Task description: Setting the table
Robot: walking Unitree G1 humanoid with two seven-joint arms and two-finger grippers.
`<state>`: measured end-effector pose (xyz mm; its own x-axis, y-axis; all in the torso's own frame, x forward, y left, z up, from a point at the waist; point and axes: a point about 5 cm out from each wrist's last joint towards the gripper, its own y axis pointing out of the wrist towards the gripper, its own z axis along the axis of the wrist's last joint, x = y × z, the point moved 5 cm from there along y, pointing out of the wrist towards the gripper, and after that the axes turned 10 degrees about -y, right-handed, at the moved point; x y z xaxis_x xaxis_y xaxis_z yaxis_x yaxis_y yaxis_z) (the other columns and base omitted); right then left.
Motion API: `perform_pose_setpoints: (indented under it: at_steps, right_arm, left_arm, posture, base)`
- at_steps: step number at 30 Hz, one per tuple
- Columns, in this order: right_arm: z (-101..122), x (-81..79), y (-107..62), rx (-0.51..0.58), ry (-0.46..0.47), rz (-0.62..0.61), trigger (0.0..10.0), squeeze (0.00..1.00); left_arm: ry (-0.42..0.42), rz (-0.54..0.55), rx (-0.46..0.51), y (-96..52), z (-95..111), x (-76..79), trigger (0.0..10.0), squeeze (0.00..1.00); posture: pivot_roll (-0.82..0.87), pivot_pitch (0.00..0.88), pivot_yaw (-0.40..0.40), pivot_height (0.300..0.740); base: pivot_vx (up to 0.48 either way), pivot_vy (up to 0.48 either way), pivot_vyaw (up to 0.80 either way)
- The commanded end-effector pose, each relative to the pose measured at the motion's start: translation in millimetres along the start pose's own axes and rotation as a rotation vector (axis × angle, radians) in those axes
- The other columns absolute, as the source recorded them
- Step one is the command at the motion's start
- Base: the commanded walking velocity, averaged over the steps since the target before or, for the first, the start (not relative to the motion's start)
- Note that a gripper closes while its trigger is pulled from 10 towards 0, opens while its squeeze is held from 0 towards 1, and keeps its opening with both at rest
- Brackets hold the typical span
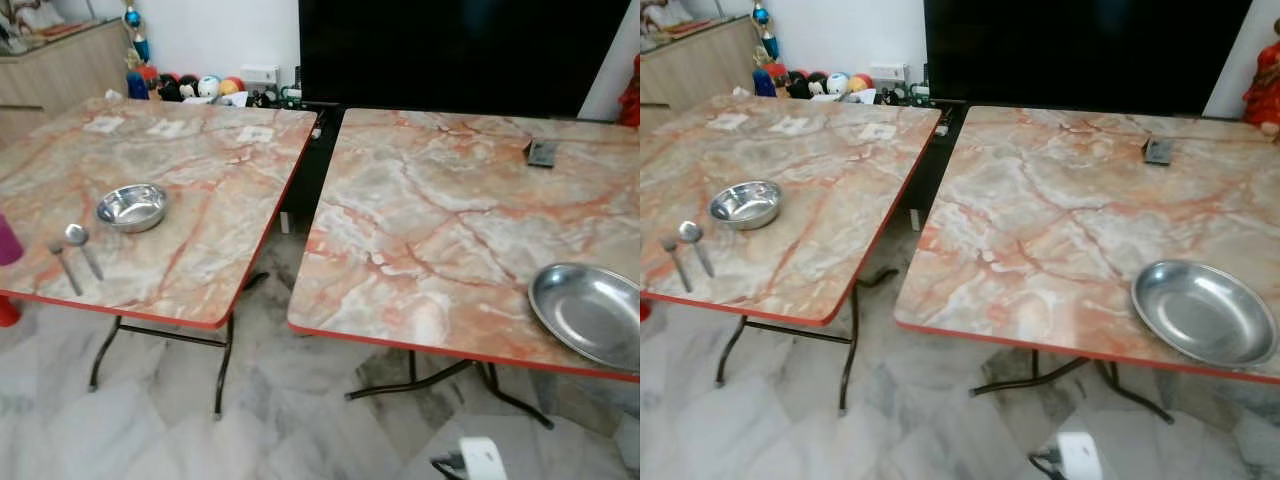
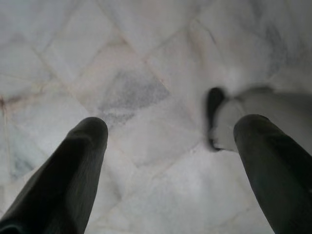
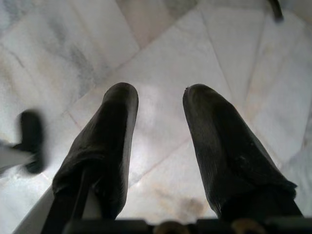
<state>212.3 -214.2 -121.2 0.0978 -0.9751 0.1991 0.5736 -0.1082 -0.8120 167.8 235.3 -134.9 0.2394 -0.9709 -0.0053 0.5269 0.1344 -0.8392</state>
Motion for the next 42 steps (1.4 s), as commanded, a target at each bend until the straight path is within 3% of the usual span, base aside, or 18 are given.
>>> perform_pose_setpoints:
  at_steps: [1,11,42]
  right_arm:
    - [7.7,-5.0,1.1,0.018,0.012,0.010,10.0,0.00]
    - [8.0,-4.6,1.3,0.015,0.013,0.007,10.0,0.00]
    - [8.5,-4.3,1.4,0.016,0.019,0.002,10.0,0.00]
  left_arm:
    - [-0.011,0.018,-0.002,-0.9,-0.8,-7.4,10.0,0.00]
    - [-0.019,0.020,-0.014,-2.2,-8.8,-5.2,10.0,0.00]
    - [-0.025,0.026,-0.014,-1.8,-6.1,-8.0,10.0,0.00]
  posture:
    - [0.01,0.078,-0.018,0.740]
    - [0.01,0.086,-0.020,0.740]
    - [0.02,0.085,-0.019,0.740]
  base:
    - [0.000,0.289,0.00]
    - [0.000,0.287,0.00]
    - [0.000,0.300,0.00]
